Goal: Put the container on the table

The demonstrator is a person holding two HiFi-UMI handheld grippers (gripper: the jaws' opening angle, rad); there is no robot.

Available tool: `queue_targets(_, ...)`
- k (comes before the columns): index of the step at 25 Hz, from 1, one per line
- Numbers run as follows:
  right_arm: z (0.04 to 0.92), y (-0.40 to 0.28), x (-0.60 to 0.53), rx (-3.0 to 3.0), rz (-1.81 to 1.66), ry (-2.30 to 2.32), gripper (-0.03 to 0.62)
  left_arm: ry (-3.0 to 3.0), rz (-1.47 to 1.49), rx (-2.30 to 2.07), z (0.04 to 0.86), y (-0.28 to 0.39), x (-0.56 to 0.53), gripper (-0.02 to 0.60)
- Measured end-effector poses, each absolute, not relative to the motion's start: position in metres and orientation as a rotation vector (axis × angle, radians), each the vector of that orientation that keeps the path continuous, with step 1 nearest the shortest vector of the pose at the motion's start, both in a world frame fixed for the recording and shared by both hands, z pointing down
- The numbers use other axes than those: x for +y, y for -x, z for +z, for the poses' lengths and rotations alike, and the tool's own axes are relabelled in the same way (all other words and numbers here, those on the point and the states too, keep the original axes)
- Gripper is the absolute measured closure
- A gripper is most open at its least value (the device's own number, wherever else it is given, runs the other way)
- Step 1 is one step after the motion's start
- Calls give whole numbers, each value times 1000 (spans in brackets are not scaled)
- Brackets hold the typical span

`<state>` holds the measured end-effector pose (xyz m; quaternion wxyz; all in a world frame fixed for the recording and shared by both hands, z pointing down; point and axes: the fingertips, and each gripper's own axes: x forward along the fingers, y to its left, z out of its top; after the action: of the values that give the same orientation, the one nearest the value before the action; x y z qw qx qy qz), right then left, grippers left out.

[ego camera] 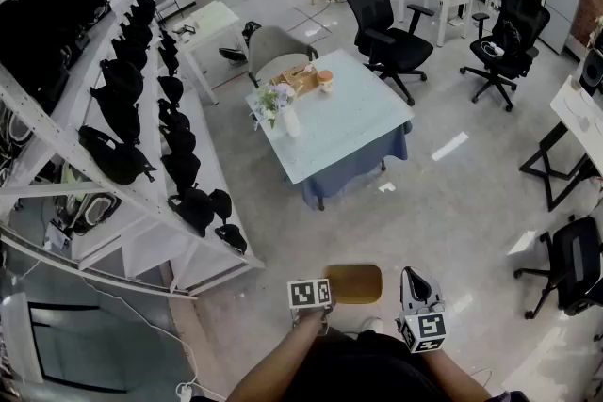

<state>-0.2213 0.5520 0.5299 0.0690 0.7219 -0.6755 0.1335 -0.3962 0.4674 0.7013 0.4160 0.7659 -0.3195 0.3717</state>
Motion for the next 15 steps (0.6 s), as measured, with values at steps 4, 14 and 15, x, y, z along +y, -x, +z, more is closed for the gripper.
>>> queue_targets(4, 527, 213, 556, -2019, 371, -2185, 595, -1939, 946, -798, 702, 388, 472, 574)
queue_targets(14, 529, 189, 577, -2011, 370, -2219, 595, -1955, 935, -811, 691, 363, 477, 574)
queue_targets(15, 531, 187, 580, -2009, 373, -2219, 595, -1958, 937, -807, 689, 360, 478, 574)
